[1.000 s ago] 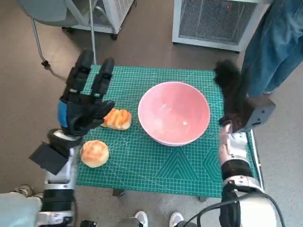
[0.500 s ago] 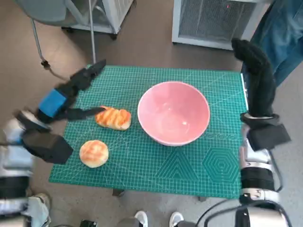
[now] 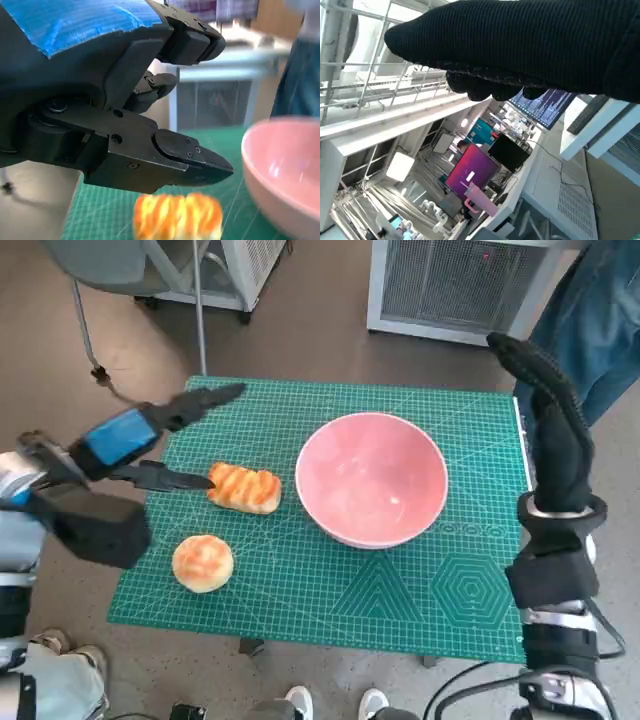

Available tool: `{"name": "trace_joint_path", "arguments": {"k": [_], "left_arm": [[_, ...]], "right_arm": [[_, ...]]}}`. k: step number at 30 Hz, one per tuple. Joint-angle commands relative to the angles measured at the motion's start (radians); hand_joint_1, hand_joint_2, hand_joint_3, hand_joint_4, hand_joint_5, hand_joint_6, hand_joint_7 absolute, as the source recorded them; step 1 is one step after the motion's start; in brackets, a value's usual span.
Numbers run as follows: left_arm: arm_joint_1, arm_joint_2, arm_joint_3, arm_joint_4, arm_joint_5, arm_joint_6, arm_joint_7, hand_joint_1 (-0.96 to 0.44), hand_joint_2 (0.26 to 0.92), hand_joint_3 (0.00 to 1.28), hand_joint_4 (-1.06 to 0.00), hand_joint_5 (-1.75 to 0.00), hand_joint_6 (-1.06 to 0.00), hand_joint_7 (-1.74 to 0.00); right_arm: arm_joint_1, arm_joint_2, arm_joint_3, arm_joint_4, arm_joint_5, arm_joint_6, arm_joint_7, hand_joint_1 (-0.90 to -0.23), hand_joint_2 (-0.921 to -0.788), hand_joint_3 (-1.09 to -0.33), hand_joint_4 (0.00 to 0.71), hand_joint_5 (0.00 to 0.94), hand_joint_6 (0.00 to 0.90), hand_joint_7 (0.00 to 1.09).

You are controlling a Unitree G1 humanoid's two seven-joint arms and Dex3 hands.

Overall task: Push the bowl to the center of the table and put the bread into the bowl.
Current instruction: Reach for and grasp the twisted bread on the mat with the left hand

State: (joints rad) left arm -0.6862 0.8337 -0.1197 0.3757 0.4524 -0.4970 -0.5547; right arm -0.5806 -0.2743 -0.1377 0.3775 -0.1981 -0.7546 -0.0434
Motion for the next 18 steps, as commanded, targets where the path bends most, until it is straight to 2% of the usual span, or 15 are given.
{"name": "trace_joint_path", "arguments": {"k": [1,9,18], "left_arm": [[-0.055,0.01,-0.068,-0.001,0.083,0.045,-0.043,-0.02,0.787,0.0,-0.03,0.0,-0.19,0.0],[-0.09,-0.013,-0.15,-0.02,0.187,0.171,-0.113,-0.13,0.709,0.0,0.0,0.0,-0.13,0.0],[-0.094,-0.026,-0.204,-0.049,0.269,0.228,-0.118,-0.28,0.665,0.0,0.0,0.0,-0.06,0.0]], "right_arm": [[0.03,0.0,0.014,-0.02,0.014,0.015,0.003,-0.598,-0.921,-0.847,0.205,0.016,-0.001,0.63],[0.033,0.007,0.025,-0.021,0.024,0.013,0.001,-0.593,-0.921,-0.853,0.205,0.015,-0.001,0.63],[0.038,0.015,0.03,-0.025,0.025,0.017,-0.007,-0.591,-0.921,-0.85,0.206,0.015,-0.001,0.62]]}}
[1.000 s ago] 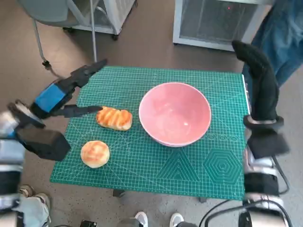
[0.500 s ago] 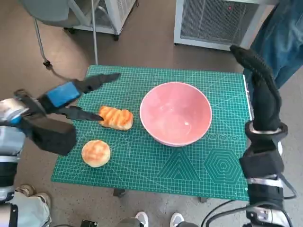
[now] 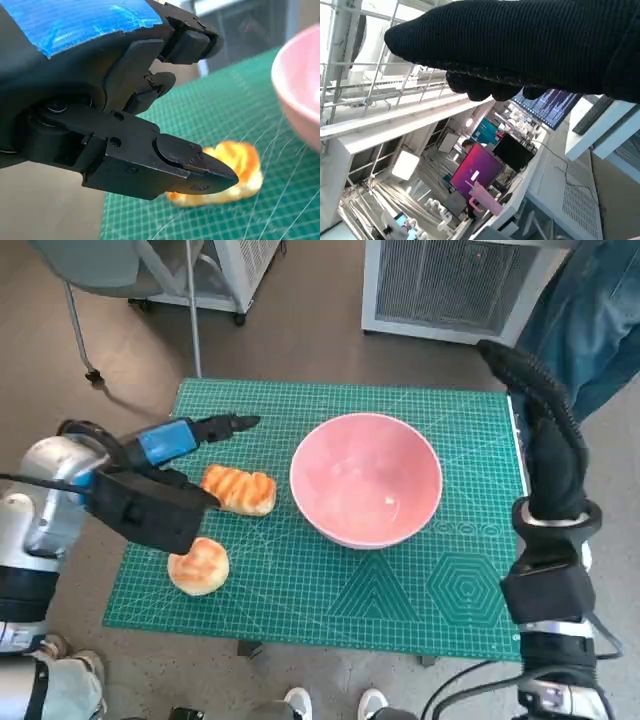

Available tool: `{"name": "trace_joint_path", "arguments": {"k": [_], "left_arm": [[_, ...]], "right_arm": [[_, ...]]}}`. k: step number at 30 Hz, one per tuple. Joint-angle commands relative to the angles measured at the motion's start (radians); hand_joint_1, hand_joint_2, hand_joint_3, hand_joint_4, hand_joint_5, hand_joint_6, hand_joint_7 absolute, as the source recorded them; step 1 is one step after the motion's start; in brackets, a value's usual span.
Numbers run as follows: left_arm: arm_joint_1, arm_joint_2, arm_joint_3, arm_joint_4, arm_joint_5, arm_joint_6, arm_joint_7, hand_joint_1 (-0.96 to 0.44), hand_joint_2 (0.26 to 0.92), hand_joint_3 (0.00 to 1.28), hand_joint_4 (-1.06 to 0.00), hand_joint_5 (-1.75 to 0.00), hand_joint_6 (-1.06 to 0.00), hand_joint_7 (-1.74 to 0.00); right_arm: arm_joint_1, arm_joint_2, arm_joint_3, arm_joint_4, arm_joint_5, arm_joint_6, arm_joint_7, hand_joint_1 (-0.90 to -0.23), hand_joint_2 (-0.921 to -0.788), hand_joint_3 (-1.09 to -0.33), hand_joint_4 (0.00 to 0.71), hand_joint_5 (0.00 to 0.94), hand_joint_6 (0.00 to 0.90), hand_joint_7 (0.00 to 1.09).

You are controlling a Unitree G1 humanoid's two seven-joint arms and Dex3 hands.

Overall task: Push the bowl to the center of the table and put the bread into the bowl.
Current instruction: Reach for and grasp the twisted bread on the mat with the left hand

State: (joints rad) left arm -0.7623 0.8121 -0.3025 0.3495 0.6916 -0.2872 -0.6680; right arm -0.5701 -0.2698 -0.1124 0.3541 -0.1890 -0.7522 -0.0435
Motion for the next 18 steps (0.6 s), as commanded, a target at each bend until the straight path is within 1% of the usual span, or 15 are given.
{"name": "trace_joint_path", "arguments": {"k": [1,12,18], "left_arm": [[-0.02,-0.006,-0.027,-0.024,0.038,0.02,-0.004,-0.29,0.663,0.0,0.0,0.0,-0.06,0.0],[-0.055,-0.017,-0.073,0.014,0.089,0.018,-0.003,-0.35,0.655,0.0,0.0,0.0,-0.04,0.0],[-0.064,-0.021,-0.08,0.026,0.1,0.028,-0.009,-0.34,0.654,0.0,0.0,0.0,-0.04,0.0]], "right_arm": [[0.029,0.01,0.005,-0.003,0.018,0.014,-0.005,-0.592,-0.921,-0.85,0.206,0.015,-0.001,0.62],[0.039,0.013,0.011,-0.008,0.027,0.012,0.0,-0.614,-0.921,-0.849,0.205,0.014,-0.001,0.62],[0.042,0.013,0.015,-0.006,0.034,0.013,0.0,-0.624,-0.921,-0.848,0.207,0.014,-0.001,0.61]]}}
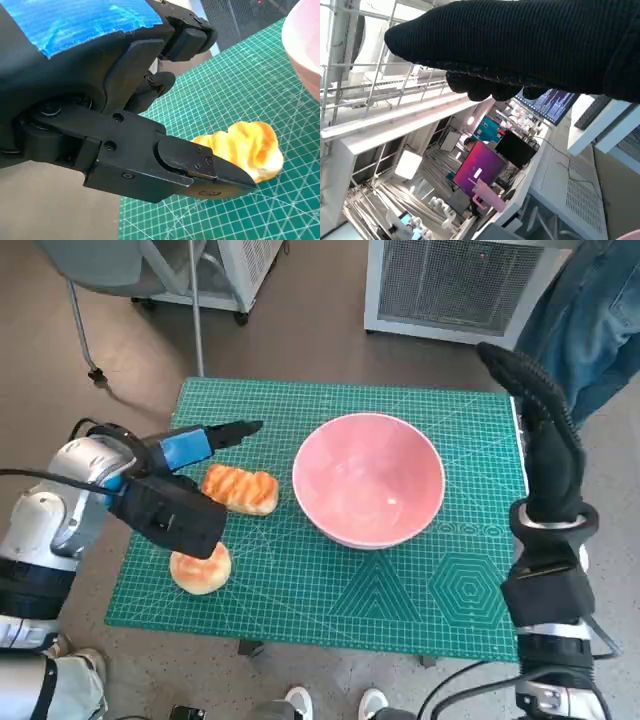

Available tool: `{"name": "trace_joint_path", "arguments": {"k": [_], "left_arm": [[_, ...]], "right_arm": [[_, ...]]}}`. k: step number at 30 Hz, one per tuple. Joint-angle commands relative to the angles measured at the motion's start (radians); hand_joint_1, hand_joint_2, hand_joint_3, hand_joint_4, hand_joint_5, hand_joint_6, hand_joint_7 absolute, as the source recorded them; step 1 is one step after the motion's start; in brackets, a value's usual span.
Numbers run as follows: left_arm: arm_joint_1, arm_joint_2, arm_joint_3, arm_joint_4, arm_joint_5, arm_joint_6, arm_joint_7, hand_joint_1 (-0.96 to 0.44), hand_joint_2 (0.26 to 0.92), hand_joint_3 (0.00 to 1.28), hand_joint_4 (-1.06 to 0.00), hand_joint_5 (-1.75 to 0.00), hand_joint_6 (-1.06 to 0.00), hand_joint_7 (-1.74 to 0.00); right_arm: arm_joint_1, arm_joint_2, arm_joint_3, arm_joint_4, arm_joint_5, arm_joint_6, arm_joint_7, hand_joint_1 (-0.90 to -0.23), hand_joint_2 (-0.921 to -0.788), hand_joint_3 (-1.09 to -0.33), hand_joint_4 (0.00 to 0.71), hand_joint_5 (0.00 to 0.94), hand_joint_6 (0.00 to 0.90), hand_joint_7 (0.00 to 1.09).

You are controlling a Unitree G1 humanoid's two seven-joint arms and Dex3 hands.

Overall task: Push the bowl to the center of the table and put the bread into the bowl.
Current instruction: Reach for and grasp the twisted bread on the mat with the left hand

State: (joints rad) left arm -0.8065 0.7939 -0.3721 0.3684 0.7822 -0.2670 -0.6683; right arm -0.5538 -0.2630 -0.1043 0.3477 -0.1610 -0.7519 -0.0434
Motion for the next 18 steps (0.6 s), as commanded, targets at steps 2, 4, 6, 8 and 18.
{"name": "trace_joint_path", "arguments": {"k": [2,4,6,8,18], "left_arm": [[-0.023,-0.002,-0.013,0.01,0.013,0.012,-0.011,-0.33,0.653,0.0,0.0,0.0,-0.04,0.0],[-0.023,-0.002,-0.015,0.007,0.015,0.018,-0.016,-0.33,0.653,0.0,0.0,0.0,-0.04,0.0],[-0.024,-0.005,-0.016,0.007,0.017,0.025,-0.017,-0.33,0.653,0.0,0.0,0.0,-0.04,0.0],[-0.024,-0.013,-0.021,0.015,0.02,0.029,-0.013,-0.32,0.653,0.0,0.0,0.0,-0.04,0.0],[-0.032,-0.045,-0.06,0.091,0.046,-0.002,0.046,-0.3,0.656,0.0,0.0,0.0,-0.06,-0.01]], "right_arm": [[0.027,0.006,0.007,0.002,0.007,0.012,0.0,-0.625,-0.921,-0.848,0.209,0.015,-0.001,0.61],[0.028,0.006,0.006,0.005,0.009,0.011,-0.001,-0.624,-0.921,-0.847,0.211,0.016,-0.001,0.61],[0.027,0.006,0.006,0.01,0.011,0.008,0.0,-0.622,-0.921,-0.847,0.212,0.016,-0.001,0.6],[0.028,0.006,0.006,0.012,0.014,0.008,0.001,-0.62,-0.921,-0.847,0.213,0.017,-0.001,0.6],[0.038,0.012,0.008,0.006,0.027,0.011,0.004,-0.611,-0.921,-0.845,0.216,0.017,-0.001,0.59]]}}
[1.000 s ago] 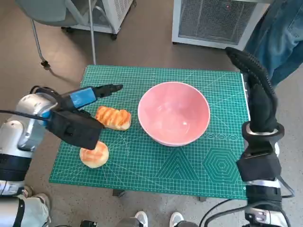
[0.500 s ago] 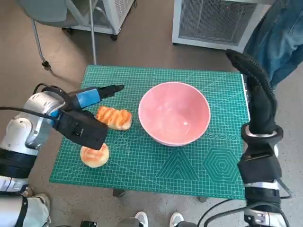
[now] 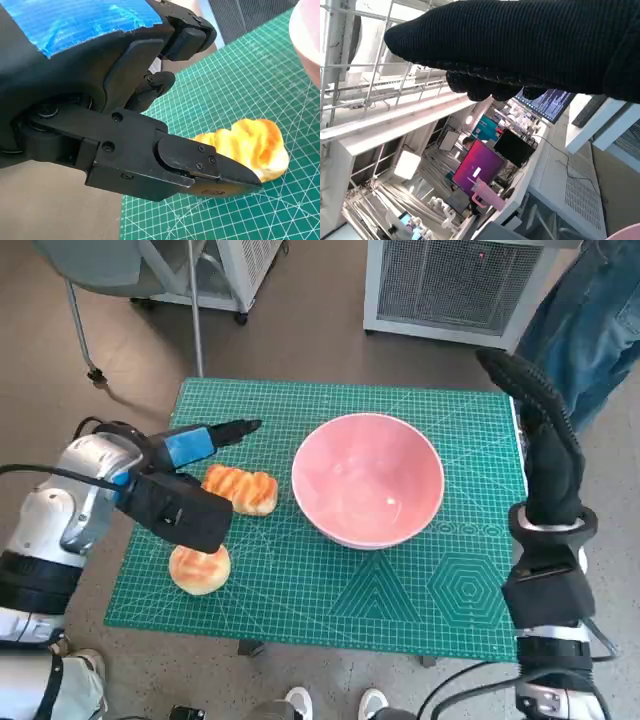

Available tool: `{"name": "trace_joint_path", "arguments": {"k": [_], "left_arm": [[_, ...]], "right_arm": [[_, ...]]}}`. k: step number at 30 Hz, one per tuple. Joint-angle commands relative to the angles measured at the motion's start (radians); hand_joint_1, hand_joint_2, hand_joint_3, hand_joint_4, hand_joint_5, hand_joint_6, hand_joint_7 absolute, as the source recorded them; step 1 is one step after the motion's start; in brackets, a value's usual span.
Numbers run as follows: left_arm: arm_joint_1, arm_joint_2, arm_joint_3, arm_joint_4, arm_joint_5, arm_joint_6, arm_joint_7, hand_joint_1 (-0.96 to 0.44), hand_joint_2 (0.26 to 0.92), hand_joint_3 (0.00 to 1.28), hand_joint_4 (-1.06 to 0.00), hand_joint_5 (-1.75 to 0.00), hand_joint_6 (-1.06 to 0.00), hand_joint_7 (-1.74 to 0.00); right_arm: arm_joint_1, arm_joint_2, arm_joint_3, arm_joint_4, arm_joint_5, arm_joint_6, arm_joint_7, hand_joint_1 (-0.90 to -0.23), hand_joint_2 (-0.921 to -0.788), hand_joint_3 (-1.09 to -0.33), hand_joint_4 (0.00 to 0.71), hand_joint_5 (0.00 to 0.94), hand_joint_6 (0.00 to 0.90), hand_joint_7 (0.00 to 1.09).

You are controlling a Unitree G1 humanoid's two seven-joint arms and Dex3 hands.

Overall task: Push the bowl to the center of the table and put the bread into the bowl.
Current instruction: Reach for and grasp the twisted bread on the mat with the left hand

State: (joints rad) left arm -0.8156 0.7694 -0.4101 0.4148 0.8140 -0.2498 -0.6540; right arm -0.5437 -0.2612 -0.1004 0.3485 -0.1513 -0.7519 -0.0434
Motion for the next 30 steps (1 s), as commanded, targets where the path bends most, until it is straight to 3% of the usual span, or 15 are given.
{"name": "trace_joint_path", "arguments": {"k": [1,14,30], "left_arm": [[-0.028,-0.026,-0.029,0.066,0.019,-0.023,0.044,-0.3,0.656,0.0,0.0,0.0,-0.06,-0.01],[-0.068,-0.082,-0.111,0.22,0.102,-0.009,0.126,-0.25,0.668,0.01,0.0,0.0,-0.11,-0.03],[-0.097,-0.136,-0.218,0.375,0.213,-0.01,0.256,-0.2,0.685,0.01,-0.03,-0.01,-0.15,-0.04]], "right_arm": [[0.03,0.011,0.004,0.003,0.021,0.012,0.005,-0.609,-0.921,-0.845,0.216,0.017,-0.001,0.59],[0.043,0.01,0.004,-0.016,0.054,0.024,0.016,-0.616,-0.921,-0.847,0.216,0.016,-0.001,0.59],[0.062,0.019,0.005,-0.043,0.054,0.031,0.007,-0.616,-0.921,-0.845,0.213,0.013,-0.001,0.59]]}}
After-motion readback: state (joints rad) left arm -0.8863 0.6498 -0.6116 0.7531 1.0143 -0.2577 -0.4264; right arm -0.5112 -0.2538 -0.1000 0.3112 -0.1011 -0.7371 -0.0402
